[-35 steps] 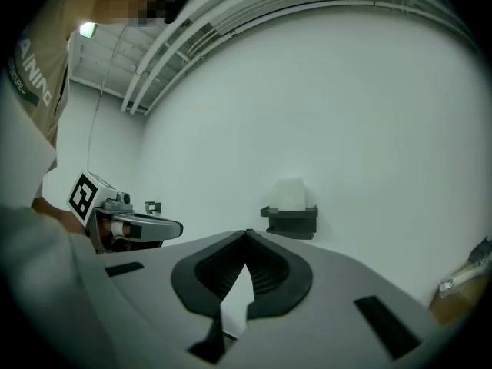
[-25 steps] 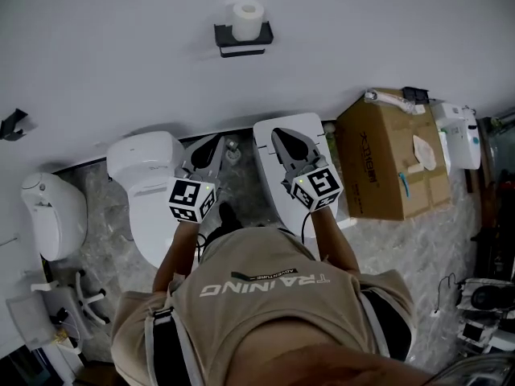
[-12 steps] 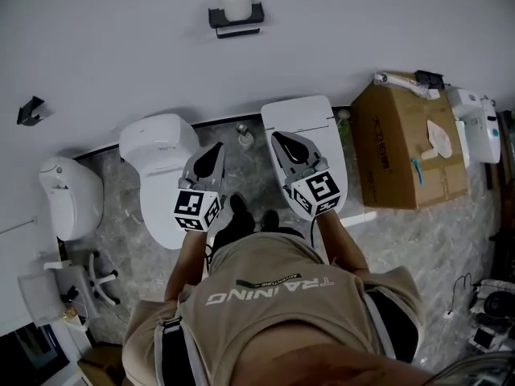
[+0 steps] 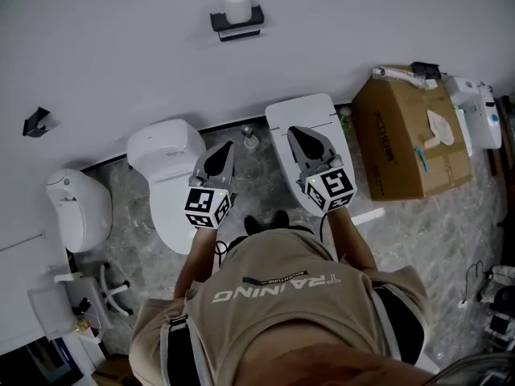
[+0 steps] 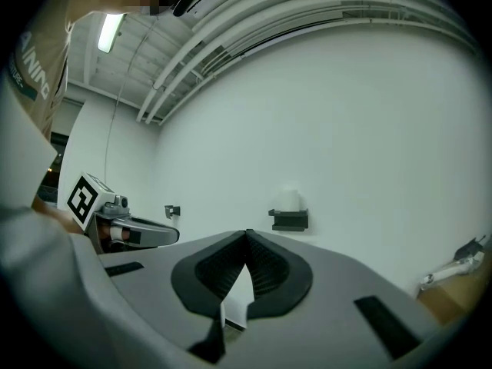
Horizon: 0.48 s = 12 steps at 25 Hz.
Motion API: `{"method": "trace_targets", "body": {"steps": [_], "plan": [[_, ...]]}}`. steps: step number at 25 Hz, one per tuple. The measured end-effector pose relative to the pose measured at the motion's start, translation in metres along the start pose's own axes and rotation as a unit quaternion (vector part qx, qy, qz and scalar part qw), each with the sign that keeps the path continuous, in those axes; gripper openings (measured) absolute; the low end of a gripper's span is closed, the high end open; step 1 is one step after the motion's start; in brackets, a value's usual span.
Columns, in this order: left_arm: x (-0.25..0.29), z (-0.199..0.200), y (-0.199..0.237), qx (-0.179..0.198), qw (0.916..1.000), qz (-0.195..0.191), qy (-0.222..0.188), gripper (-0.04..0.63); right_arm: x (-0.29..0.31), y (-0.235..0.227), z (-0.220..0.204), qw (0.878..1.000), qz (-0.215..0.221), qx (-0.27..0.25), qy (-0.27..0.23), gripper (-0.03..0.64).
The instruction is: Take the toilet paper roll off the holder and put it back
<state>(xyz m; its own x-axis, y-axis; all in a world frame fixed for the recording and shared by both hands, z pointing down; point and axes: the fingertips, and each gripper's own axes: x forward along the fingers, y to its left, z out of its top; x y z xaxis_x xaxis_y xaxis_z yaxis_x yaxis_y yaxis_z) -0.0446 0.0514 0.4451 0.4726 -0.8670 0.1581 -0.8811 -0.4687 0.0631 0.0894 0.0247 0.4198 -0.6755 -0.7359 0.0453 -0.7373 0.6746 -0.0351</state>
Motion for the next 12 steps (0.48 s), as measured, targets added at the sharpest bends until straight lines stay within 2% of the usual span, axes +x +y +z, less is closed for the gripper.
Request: {"method": "trace_targets", "body": {"steps": [5, 12], "plan": [[-0.008, -0.005, 0.012, -0.003, 1.0, 0.002, -0.002, 0.005, 0.0, 0.005, -0.001, 1.0, -0.007, -0.02, 0.007, 0.012], [-0.01, 0.0, 0.023, -0.006, 1.0, -0.005, -0.004, 0.005, 0.009, 0.011, 0.002, 1.0, -0.008, -0.02, 0.01, 0.012]]}}
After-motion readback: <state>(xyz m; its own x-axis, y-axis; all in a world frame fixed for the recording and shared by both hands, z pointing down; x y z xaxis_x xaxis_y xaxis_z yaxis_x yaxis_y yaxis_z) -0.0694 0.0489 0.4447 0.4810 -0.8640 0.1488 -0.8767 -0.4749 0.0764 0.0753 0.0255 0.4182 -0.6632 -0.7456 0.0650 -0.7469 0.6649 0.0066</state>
